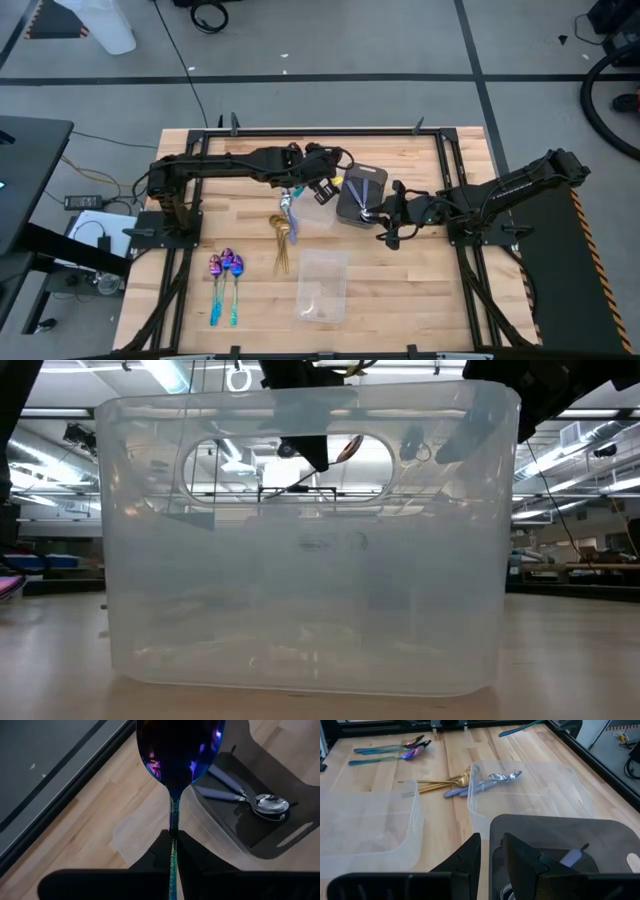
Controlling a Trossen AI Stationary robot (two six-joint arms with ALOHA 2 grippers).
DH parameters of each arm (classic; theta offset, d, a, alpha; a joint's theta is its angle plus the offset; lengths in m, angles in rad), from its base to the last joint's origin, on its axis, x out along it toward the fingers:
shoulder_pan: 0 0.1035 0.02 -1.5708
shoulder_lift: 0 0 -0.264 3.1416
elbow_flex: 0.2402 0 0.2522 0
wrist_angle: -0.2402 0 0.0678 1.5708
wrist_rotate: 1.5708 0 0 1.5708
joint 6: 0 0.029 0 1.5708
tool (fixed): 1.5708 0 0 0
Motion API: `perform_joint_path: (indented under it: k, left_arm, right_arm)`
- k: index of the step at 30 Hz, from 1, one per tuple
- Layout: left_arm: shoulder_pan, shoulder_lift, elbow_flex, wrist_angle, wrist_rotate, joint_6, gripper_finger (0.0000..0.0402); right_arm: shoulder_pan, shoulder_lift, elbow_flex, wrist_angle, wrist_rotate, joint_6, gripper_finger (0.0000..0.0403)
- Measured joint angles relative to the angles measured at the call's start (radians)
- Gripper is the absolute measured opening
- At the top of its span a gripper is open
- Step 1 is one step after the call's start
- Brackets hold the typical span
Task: Sort silverware by color (type)
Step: Put the blue spoon into the top transparent bin
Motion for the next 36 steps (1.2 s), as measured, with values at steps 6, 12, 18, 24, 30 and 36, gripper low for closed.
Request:
perform_joint_path:
  k: [6,12,18,24,30,36]
  left_arm:
    - [-0.002,0.011,0.0,0.015,-0.002,0.0,0.002]
    - [-0.002,0.054,0.0,0.033,-0.01,-0.007,0.002]
    - [-0.002,0.099,0.0,0.043,-0.012,-0.004,0.002]
    - [-0.002,0.127,0.0,0.048,-0.004,-0.022,0.0021]
    - [-0.001,0.148,-0.001,0.029,0.031,-0.074,0.0021]
    - [-0.007,0.176,0.0,0.021,0.033,-0.105,0.0021]
  right_arm:
    - [0.0,0.0,0.0,-0.003,0.0,0.001,0.0094]
    - [0.0,0.0,0.0,-0.004,0.0,0.001,0.0094]
    - [0.0,0.0,0.0,-0.009,0.0,0.0,0.0094]
    - [0.0,0.0,0.0,-0.012,0.0,0.001,0.0094]
    - [0.0,0.0,0.0,-0.012,0.0,0.0,0.0094]
    - [0.0,0.0,0.0,-0.019,0.0,0.0,0.0094]
